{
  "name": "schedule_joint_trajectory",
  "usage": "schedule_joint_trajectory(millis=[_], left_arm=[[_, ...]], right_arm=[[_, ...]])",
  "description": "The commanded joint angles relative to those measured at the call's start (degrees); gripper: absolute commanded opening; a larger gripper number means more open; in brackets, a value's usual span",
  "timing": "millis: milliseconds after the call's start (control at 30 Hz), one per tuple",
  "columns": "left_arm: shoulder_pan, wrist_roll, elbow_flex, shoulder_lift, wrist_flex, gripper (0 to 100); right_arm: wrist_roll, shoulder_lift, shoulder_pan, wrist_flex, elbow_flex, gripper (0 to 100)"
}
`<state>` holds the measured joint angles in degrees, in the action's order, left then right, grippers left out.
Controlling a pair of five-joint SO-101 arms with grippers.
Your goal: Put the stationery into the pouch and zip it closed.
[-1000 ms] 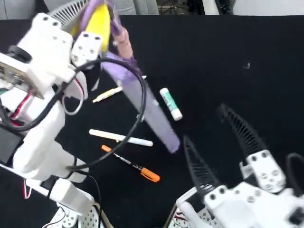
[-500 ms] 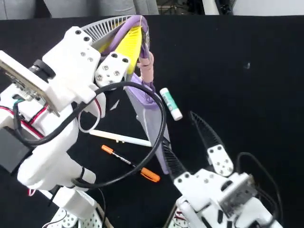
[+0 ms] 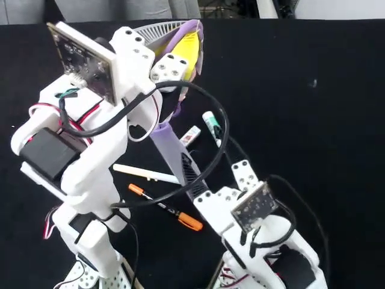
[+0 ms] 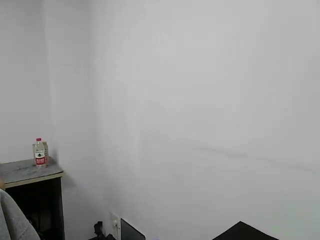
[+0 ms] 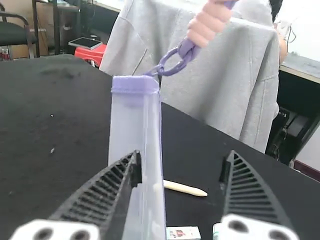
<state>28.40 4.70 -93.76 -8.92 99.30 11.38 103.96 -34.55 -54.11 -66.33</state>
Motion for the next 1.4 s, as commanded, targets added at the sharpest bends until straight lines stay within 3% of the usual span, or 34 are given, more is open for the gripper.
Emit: schedule_joint_trajectory(millis=[0,167,467,733,900,1133,1367], left_arm=[[0.4,-0.7,-1.1,0.0,-1.4,3],[2.9,-0.7,-1.0,-0.1,-4.0,3],[15.1,-0.2,-1.0,-0.1,-3.9,3],[15.5,-0.1,-1.1,0.0,-3.9,3],[15.2,1.1,-1.1,-0.1,-3.9,3],[11.8,2.2,-1.1,-0.1,-4.0,3],[8.4,2.2,-1.2,-0.9,-4.0,3]], right_arm=[[-1.6,3.6,-3.3,1.8,0.6,26.6],[-1.8,3.6,-10.3,1.8,-0.7,26.6],[-1.8,3.5,-9.9,3.2,-2.7,26.6],[-1.8,3.5,5.2,13.2,-11.2,26.6],[-1.8,5.2,7.0,5.8,-4.5,26.6],[-1.8,6.2,-0.4,-6.9,7.6,26.6],[-1.8,6.2,-0.7,-12.0,16.2,26.6]])
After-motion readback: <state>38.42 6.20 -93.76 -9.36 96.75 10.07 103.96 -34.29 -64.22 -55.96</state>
